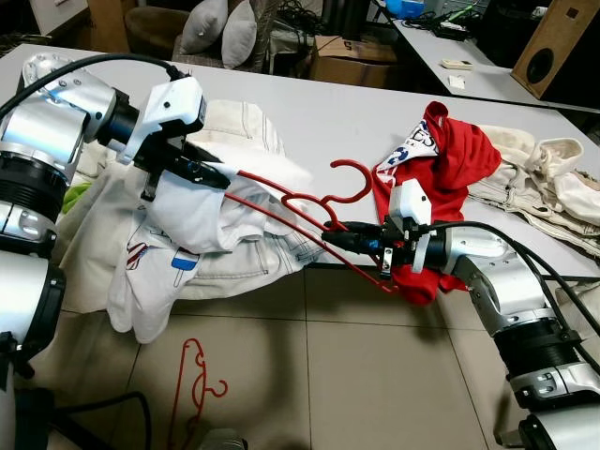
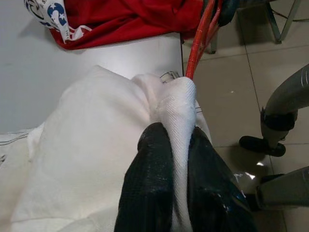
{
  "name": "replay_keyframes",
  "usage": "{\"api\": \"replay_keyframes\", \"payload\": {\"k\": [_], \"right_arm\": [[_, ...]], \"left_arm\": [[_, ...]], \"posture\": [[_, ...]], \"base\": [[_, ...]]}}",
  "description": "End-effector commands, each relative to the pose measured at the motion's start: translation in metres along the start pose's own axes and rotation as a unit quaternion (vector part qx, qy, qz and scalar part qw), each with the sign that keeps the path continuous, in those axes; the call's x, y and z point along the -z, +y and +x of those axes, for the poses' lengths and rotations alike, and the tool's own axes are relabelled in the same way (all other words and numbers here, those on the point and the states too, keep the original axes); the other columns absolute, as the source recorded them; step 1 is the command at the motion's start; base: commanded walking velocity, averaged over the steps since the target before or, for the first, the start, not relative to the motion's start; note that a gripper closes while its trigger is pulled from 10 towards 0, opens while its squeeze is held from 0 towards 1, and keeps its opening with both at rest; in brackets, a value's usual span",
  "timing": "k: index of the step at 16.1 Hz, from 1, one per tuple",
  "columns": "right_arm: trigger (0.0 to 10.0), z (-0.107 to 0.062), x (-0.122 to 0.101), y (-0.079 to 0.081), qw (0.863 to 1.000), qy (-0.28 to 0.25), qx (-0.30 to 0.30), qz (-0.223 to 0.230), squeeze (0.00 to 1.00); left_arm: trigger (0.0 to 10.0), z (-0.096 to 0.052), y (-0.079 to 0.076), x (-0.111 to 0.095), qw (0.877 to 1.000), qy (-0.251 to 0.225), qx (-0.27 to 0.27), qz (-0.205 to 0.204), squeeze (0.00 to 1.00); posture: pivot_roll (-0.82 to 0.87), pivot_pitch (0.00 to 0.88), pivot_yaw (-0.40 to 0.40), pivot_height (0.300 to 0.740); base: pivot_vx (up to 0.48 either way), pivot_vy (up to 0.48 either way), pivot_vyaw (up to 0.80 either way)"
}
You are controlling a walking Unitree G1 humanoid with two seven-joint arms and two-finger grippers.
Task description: Hang hanger
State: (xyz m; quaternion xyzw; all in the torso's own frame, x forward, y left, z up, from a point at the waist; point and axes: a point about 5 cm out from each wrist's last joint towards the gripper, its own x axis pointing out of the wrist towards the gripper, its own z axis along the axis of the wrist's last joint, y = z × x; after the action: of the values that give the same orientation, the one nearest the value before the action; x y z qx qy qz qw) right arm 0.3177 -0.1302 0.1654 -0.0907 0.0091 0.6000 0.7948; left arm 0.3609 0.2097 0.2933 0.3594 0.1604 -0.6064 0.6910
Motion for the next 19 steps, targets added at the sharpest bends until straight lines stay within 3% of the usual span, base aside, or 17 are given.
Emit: {"api": "replay_keyframes", "payload": {"k": [1, 2, 3, 6, 11, 13, 15, 16, 18, 19], "right_arm": [[10.0, -0.002, -0.008, -0.004, 1.0, -0.004, -0.006, -0.015, 0.0], [10.0, -0.003, -0.009, -0.004, 1.0, -0.004, -0.004, -0.014, 0.2], [10.0, -0.004, -0.011, -0.007, 1.0, -0.011, 0.005, -0.001, 1.0], [10.0, -0.009, -0.02, -0.011, 0.999, -0.03, 0.029, -0.014, 1.0], [10.0, -0.051, -0.054, -0.012, 0.993, -0.088, 0.064, -0.038, 1.0], [10.0, -0.07, -0.075, -0.014, 0.982, -0.15, 0.109, -0.039, 1.0], [10.0, -0.075, -0.081, -0.011, 0.977, -0.171, 0.122, -0.036, 1.0], [10.0, -0.071, -0.073, -0.003, 0.981, -0.15, 0.122, -0.024, 1.0], [10.0, -0.063, -0.058, 0.006, 0.984, -0.123, 0.128, -0.004, 1.0], [10.0, -0.052, -0.041, 0.011, 0.983, -0.099, 0.15, 0.027, 1.0]], "left_arm": [[0.0, 0.002, 0.0, -0.004, 1.0, -0.009, 0.004, 0.007, 0.0], [0.0, 0.002, 0.0, -0.004, 1.0, -0.014, 0.004, 0.006, 0.0], [0.0, 0.002, 0.0, -0.004, 1.0, -0.023, 0.0, 0.004, 0.0], [0.0, 0.003, 0.002, -0.002, 0.999, -0.042, -0.027, 0.003, 0.0], [0.0, 0.004, 0.004, 0.016, 0.994, -0.042, -0.102, -0.022, 0.0], [0.0, 0.002, 0.003, 0.03, 0.985, -0.063, -0.153, -0.053, 0.0], [0.0, 0.002, 0.002, 0.037, 0.979, -0.072, -0.179, -0.062, 0.0], [0.0, 0.001, 0.005, 0.04, 0.964, -0.084, -0.24, -0.072, 0.0], [0.0, -0.001, 0.007, 0.041, 0.948, -0.104, -0.29, -0.082, 0.0], [0.0, -0.001, 0.007, 0.041, 0.935, -0.126, -0.318, -0.092, 0.0]], "posture": [[0.15, 0.0, -0.1, 0.74], [0.15, 0.0, -0.099, 0.74], [0.15, 0.0, -0.098, 0.74], [0.14, 0.0, -0.09, 0.74], [0.14, 0.0, -0.083, 0.74], [0.14, 0.0, -0.077, 0.74], [0.14, 0.0, -0.077, 0.74], [0.14, 0.0, -0.076, 0.74], [0.14, 0.0, -0.075, 0.74], [0.14, 0.0, -0.071, 0.74]], "base": [[0.0, 0.0, 0.0], [0.0, 0.0, 0.0], [0.0, 0.0, 0.0], [0.0, 0.0, 0.0], [0.0, 0.0, 0.0], [0.0, 0.0, 0.0], [0.0, 0.0, 0.0], [0.0, 0.0, 0.0], [0.0, 0.0, 0.0], [0.0, 0.0, 0.0]]}}
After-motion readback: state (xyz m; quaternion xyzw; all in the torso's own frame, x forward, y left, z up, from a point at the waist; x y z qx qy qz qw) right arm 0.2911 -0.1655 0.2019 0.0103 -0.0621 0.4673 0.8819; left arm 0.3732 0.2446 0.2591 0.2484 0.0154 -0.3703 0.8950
